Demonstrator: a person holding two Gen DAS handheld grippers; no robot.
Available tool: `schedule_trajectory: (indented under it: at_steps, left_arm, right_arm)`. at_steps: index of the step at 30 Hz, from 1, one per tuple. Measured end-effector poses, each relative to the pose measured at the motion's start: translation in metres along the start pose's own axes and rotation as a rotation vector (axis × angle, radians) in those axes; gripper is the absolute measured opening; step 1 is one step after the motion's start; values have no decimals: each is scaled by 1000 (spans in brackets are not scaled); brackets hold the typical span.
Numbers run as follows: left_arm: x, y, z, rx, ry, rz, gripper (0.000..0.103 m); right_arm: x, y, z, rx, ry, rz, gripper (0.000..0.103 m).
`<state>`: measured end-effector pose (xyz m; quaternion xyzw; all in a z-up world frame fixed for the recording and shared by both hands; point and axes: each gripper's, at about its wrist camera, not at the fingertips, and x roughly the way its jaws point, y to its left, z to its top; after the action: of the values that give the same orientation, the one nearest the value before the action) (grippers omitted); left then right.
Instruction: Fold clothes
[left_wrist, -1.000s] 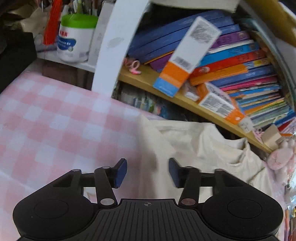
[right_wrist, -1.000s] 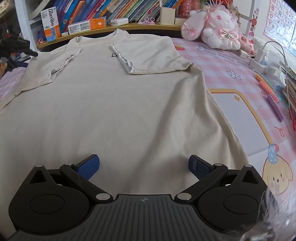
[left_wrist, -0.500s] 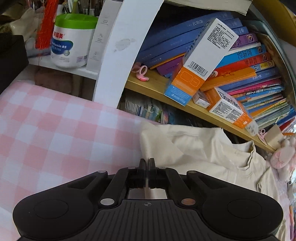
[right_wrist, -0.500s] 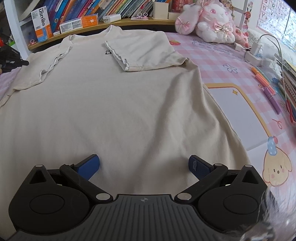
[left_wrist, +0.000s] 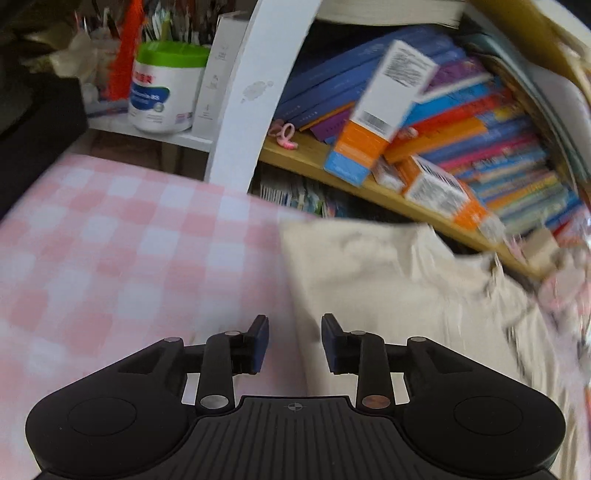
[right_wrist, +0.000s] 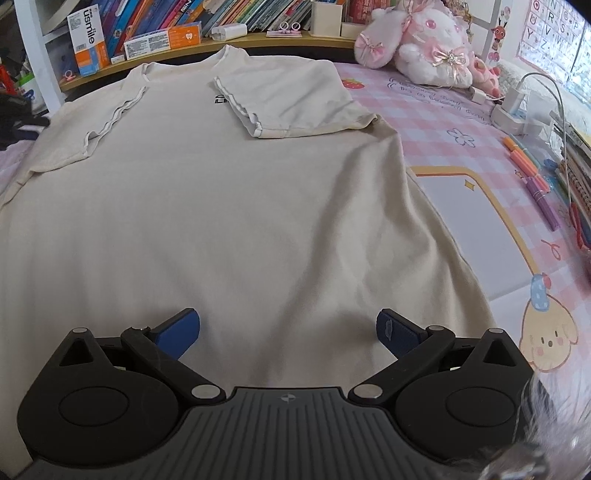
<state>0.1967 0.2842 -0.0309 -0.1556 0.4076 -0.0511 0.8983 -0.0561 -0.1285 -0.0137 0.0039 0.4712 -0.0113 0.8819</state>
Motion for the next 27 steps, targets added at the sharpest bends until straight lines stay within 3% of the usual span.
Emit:
schedule_trajectory:
  at_steps: [8, 10, 12, 16, 21, 27]
  left_arm:
    - [-119, -4, -107, 36, -48, 90, 56]
    - [-144, -6, -132, 33, -59, 130, 70]
    - [-168, -13, -159, 15, -72, 173, 74]
    - [-197, -25, -202, -48, -31, 194, 75]
    - [-224, -39, -241, -51, -53, 260, 75]
    - [-228, -47, -257, -7, -36, 328, 71]
  right_arm:
    - [-16, -29, -10, 0, -59, 25, 103]
    - [-20, -41, -14, 4, -71, 32, 103]
    - [-24, -54, -18, 5, -80, 33, 103]
    - [-33, -80, -32, -4, -111, 36, 101]
    - [-43, -109, -54, -35, -145, 40, 97]
    - [-47, -136, -70, -77, -148, 11, 66]
